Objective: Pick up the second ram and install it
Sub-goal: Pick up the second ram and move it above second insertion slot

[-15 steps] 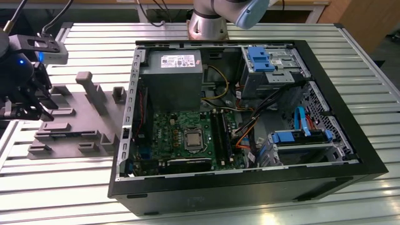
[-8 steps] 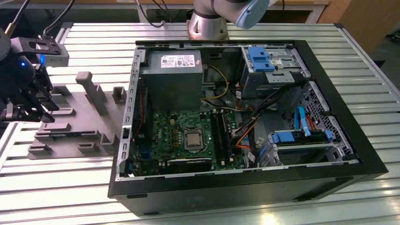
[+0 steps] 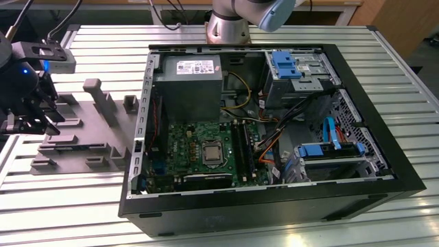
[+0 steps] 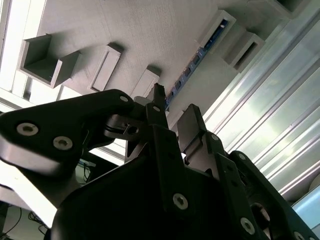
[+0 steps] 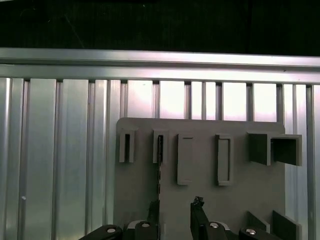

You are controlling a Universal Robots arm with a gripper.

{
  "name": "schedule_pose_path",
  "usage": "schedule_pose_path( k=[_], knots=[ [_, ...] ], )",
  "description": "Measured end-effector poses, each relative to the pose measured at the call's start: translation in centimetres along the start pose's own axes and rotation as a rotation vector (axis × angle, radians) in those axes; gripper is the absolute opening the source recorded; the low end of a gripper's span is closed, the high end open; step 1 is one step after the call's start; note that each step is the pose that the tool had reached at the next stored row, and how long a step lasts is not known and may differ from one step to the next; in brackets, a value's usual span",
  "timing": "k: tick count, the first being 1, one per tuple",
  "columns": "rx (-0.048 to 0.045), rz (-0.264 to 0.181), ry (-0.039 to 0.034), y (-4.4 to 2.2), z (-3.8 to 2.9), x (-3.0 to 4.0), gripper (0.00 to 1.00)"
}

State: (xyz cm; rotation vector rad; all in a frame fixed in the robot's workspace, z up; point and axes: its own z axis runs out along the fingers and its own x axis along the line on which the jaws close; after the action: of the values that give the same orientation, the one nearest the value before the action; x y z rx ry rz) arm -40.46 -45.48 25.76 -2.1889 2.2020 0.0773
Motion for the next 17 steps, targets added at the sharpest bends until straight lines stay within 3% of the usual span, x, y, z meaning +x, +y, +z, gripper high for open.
schedule_pose_path(
  k=[17],
  knots=[
    [0.0001, 0.000, -0.0001, 0.00, 0.08, 0.14, 0.38]
  ],
)
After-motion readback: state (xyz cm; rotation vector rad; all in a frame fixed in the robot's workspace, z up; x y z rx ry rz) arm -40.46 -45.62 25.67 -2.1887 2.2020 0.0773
